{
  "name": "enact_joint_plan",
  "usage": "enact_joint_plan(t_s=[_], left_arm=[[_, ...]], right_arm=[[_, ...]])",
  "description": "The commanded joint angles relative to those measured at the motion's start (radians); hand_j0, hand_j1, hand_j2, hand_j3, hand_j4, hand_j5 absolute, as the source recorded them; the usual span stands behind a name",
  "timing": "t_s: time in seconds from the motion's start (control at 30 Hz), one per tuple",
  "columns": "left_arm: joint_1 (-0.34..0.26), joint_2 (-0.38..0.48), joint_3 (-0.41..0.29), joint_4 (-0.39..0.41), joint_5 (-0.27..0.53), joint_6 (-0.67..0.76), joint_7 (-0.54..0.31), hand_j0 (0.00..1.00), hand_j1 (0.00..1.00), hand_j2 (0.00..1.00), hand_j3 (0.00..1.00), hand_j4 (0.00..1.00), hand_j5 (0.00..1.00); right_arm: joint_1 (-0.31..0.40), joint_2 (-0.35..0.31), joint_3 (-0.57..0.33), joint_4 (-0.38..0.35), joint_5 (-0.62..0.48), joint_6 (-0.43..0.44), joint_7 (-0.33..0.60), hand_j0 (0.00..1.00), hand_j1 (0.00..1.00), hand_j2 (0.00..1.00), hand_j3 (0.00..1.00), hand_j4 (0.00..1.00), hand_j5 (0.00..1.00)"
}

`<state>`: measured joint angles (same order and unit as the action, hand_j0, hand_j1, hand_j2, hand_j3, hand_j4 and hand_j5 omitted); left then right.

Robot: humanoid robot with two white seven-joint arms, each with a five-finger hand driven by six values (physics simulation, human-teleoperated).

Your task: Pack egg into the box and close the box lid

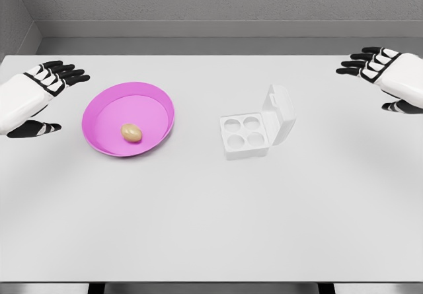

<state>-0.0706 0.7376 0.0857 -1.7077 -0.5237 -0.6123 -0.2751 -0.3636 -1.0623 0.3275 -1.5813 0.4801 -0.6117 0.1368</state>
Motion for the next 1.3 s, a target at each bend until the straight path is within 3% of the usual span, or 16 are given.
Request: enact_joint_plan(t_s=[0.0,0.23,0.27,0.33,0.37,0.4,0.43,0.57,0.67,0.8,0.87,0.97,1.07,1.2,1.27], left_arm=[[0.000,0.002,0.000,0.000,0.007,0.001,0.001,1.00,1.00,1.00,1.00,1.00,1.00],[0.008,-0.010,-0.003,0.016,0.007,0.001,-0.002,1.00,1.00,1.00,1.00,1.00,1.00],[0.000,-0.014,-0.014,0.002,0.007,0.001,-0.039,1.00,1.00,1.00,1.00,1.00,1.00],[-0.012,-0.026,-0.096,-0.059,0.025,0.001,-0.119,1.00,1.00,1.00,1.00,1.00,1.00],[-0.018,-0.026,-0.145,-0.090,0.071,0.001,-0.162,1.00,1.00,1.00,1.00,1.00,1.00],[-0.089,-0.023,-0.214,-0.093,0.126,0.001,-0.240,1.00,1.00,1.00,1.00,1.00,1.00],[-0.147,-0.021,-0.256,-0.087,0.117,0.001,-0.292,1.00,1.00,1.00,1.00,1.00,1.00],[-0.221,-0.006,-0.314,-0.082,0.117,0.001,-0.297,1.00,1.00,1.00,1.00,1.00,1.00],[-0.270,-0.006,-0.377,-0.066,0.122,0.250,-0.311,1.00,1.00,1.00,1.00,1.00,1.00],[-0.337,-0.021,-0.409,0.042,0.143,0.487,-0.336,1.00,1.00,1.00,1.00,1.00,1.00],[-0.347,-0.020,-0.491,0.053,0.137,0.487,-0.336,1.00,1.00,1.00,1.00,1.00,1.00],[-0.339,-0.020,-0.543,0.019,0.139,0.482,-0.336,1.00,1.00,1.00,1.00,1.00,1.00],[-0.328,-0.014,-0.547,-0.024,0.139,0.482,-0.336,1.00,1.00,1.00,1.00,1.00,1.00],[-0.354,-0.006,-0.540,-0.013,0.155,0.487,-0.336,0.98,0.98,0.98,0.98,0.98,0.98],[-0.396,0.057,-0.554,0.013,0.243,0.488,-0.336,0.98,0.98,0.98,0.98,0.98,0.98]], right_arm=[[0.000,-0.004,-0.001,-0.009,-0.021,0.001,-0.005,1.00,1.00,1.00,1.00,1.00,1.00],[-0.002,-0.005,-0.002,-0.026,-0.020,0.001,0.001,1.00,1.00,1.00,1.00,1.00,1.00],[-0.002,-0.005,-0.002,-0.025,-0.015,0.001,0.003,1.00,1.00,1.00,1.00,1.00,1.00],[-0.002,-0.005,-0.001,-0.026,-0.012,0.001,0.003,1.00,1.00,1.00,1.00,1.00,1.00],[-0.002,-0.005,-0.002,-0.025,-0.012,0.001,0.003,1.00,1.00,1.00,1.00,1.00,1.00],[-0.002,-0.005,-0.002,-0.025,-0.012,0.001,0.003,1.00,1.00,1.00,1.00,1.00,1.00],[-0.003,-0.004,-0.002,-0.025,-0.012,0.001,0.003,1.00,1.00,1.00,1.00,1.00,1.00],[-0.003,-0.004,-0.001,-0.025,-0.011,0.001,0.003,1.00,1.00,1.00,1.00,1.00,1.00],[-0.003,-0.004,-0.001,-0.025,-0.011,0.001,0.004,1.00,1.00,1.00,1.00,1.00,1.00],[-0.003,-0.004,-0.001,-0.023,-0.011,0.001,0.003,1.00,1.00,1.00,1.00,1.00,1.00],[-0.003,-0.004,-0.001,-0.023,-0.011,0.001,0.003,1.00,1.00,1.00,1.00,1.00,1.00],[-0.003,-0.004,-0.001,-0.023,-0.011,0.001,0.003,1.00,1.00,1.00,1.00,1.00,1.00],[-0.003,-0.004,-0.001,-0.025,-0.011,0.001,0.003,1.00,1.00,1.00,1.00,1.00,1.00],[-0.003,-0.002,-0.001,-0.023,-0.011,0.001,0.003,1.00,1.00,1.00,1.00,1.00,1.00],[-0.003,-0.001,-0.001,-0.023,-0.011,0.001,0.003,1.00,1.00,1.00,1.00,1.00,1.00]])
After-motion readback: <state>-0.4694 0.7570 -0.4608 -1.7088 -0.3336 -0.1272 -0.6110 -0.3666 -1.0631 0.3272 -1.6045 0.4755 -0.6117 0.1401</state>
